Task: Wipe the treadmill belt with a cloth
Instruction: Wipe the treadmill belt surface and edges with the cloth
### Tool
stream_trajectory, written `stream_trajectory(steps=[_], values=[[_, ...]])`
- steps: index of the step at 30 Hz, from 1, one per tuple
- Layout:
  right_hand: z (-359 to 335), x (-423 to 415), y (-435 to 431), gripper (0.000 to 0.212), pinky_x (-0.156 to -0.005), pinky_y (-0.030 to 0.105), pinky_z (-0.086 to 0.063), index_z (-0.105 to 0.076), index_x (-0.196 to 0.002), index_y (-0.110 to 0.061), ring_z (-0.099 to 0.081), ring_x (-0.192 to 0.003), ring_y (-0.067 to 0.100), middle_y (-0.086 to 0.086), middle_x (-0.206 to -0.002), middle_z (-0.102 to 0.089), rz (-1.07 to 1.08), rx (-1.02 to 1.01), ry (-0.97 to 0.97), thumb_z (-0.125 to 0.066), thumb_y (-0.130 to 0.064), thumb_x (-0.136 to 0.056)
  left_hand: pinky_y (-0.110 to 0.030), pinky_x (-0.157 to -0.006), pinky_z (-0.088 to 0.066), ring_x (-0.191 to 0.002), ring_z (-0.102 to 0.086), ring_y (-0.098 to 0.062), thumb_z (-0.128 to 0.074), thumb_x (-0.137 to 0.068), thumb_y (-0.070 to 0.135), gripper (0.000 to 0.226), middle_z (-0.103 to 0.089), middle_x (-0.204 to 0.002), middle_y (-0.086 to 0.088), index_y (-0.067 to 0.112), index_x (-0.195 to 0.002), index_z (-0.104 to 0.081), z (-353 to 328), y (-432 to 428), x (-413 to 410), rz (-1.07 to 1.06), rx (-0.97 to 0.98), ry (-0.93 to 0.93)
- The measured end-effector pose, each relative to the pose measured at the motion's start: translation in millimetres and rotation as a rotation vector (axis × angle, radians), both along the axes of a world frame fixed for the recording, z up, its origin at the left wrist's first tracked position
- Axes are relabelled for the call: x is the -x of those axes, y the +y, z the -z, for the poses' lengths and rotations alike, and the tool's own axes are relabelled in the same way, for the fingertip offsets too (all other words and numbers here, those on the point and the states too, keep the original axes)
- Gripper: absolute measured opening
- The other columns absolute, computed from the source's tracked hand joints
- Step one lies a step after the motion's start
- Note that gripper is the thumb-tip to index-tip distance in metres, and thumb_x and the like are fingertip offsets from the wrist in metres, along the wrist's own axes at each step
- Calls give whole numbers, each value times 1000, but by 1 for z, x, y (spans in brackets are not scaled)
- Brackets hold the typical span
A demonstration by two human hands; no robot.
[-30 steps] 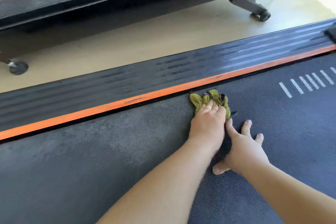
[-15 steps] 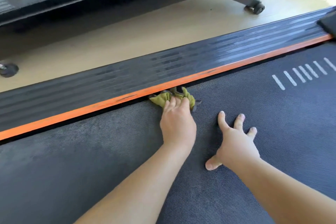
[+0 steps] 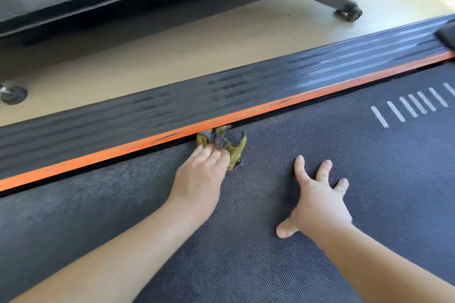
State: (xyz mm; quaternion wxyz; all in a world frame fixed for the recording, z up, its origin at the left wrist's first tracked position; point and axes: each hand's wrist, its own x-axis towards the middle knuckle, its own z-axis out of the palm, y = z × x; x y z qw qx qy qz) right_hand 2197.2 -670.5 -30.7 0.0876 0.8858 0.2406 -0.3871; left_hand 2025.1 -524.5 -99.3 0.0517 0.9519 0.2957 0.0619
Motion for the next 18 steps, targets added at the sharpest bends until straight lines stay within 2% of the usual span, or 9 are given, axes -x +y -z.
stream_trajectory(steps=[3, 6, 8, 10, 11, 14, 16, 18], values=[[1, 1, 2, 166, -104, 76, -35, 29, -145, -57, 22, -150, 44, -5, -158, 42, 10, -2, 1, -102, -39, -45, -47, -111, -45, -118, -66, -34, -71, -84, -6, 33, -73, -118, -16, 1, -116, -72, 14, -17, -40, -157, 81, -175], [0, 0, 0, 165, -107, 74, -34, 27, -146, -57, 22, -150, 44, -4, -159, 41, 2, -12, -3, -102, -38, -45, -41, -103, -50, -118, -65, -35, -66, -86, -1, 21, -71, -119, -18, 6, -105, -71, 5, -20, -102, -214, 195, -316], [-2, 2, -1, 165, -108, 73, -34, 26, -147, -56, 19, -151, 44, -4, -160, 39, -4, -23, -9, -102, -40, -44, -38, -102, -45, -125, -59, -32, -51, -94, 5, 20, -68, -125, -15, 9, -105, -68, -6, -22, -121, -215, 253, -287], [-2, 3, -5, 164, -108, 72, -35, 25, -148, -56, 18, -151, 44, -3, -161, 37, -29, -37, -25, -101, -42, -44, -36, -104, -42, -130, -55, -30, -38, -96, 10, 31, -64, -132, -13, 10, -110, -66, -10, -26, -112, -74, 230, -217], [-4, 3, -5, 164, -108, 72, -35, 25, -148, -56, 18, -151, 44, -3, -161, 37, -34, -36, -29, -101, -42, -44, -35, -107, -42, -131, -56, -29, -37, -96, 10, 34, -63, -136, -13, 10, -114, -66, -10, -26, -97, 7, 199, -184], [-5, 3, -3, 164, -108, 72, -35, 26, -148, -55, 20, -151, 45, -3, -160, 39, -18, -23, -12, -101, -42, -45, -38, -110, -42, -118, -67, -28, -45, -90, 9, 39, -71, -124, -15, 5, -119, -71, -3, -10, -27, 147, 8, -137], [-2, 2, -2, 164, -108, 72, -34, 27, -147, -56, 20, -150, 45, -3, -160, 40, -23, -16, -10, -101, -42, -46, -41, -109, -40, -114, -69, -28, -66, -84, 3, 35, -73, -120, -15, 3, -119, -72, 3, -1, 12, 79, -82, -111], [-2, 1, -1, 165, -109, 72, -33, 28, -147, -56, 21, -150, 46, -2, -159, 40, -13, -4, -8, -101, -42, -45, -43, -109, -44, -114, -69, -29, -79, -76, 0, 42, -73, -119, -15, 3, -118, -72, 5, -5, 22, -36, -56, -86]])
